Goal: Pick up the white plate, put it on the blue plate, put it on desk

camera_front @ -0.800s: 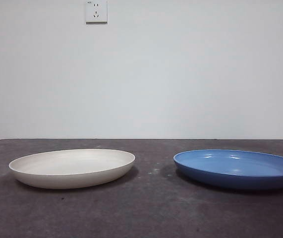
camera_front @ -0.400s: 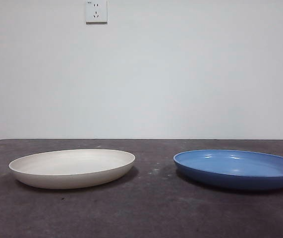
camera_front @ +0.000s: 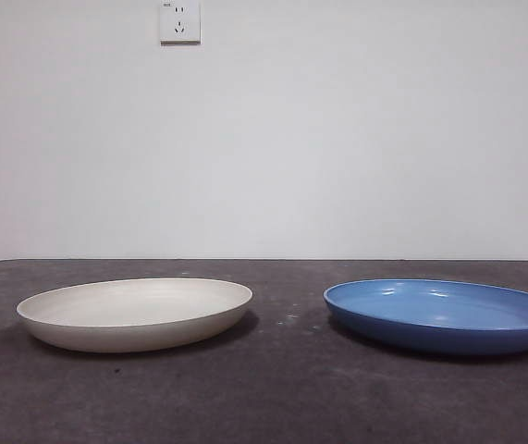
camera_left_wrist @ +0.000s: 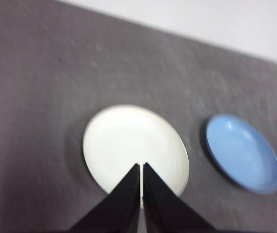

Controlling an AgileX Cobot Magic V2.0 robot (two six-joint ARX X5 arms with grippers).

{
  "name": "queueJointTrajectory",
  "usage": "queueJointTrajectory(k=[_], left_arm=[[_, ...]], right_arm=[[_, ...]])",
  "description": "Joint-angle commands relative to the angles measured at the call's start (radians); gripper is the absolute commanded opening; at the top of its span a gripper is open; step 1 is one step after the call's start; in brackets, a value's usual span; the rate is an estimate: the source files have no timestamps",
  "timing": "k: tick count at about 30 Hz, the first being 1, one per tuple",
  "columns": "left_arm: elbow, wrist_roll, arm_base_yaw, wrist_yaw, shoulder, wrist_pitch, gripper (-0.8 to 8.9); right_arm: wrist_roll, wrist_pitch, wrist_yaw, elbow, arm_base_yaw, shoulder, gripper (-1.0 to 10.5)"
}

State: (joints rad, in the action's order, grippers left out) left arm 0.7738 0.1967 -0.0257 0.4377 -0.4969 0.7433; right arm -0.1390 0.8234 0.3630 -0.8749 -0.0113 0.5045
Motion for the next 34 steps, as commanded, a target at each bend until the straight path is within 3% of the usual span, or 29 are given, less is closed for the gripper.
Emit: queueJointTrajectory(k=[1,11,15,21,24,26,29,34], left_arm=[[0.06,-0.097,0.017,0.03,-0.058,0.059,0.1],[0.177,-0.216,0.165,0.125,-0.232,0.282,0.09],[0.179,-0.216,0.209,0.126,-0.249,0.288,0.1],[0.179,-0.215,0.218,0.126,-0.248,0.282,0.11],[0.179,-0.206,0.218,0.125,-0.248,0.282,0.83],[0.179,-0.203,0.218,0.125,-0.248,0.281,2.06],[0.179,-0.203,0.218,0.125,-0.248,0.281,4.15],[0.179,-0.18,0.218,0.124,-0.249,0.271,4.37]], right_arm=[[0.081,0.075,0.034,-0.073,-0.001,0.08,0.1],[0.186,0.292,0.078,-0.18,-0.054,0.248,0.1],[0.206,0.336,0.122,-0.18,-0.093,0.259,0.1],[0.206,0.341,0.124,-0.18,-0.12,0.258,0.1],[0.203,0.341,0.125,-0.18,-0.12,0.259,0.2],[0.202,0.341,0.137,-0.18,-0.12,0.259,1.4],[0.198,0.341,0.138,-0.18,-0.12,0.259,4.4],[0.195,0.34,0.138,-0.18,-0.12,0.259,4.8]])
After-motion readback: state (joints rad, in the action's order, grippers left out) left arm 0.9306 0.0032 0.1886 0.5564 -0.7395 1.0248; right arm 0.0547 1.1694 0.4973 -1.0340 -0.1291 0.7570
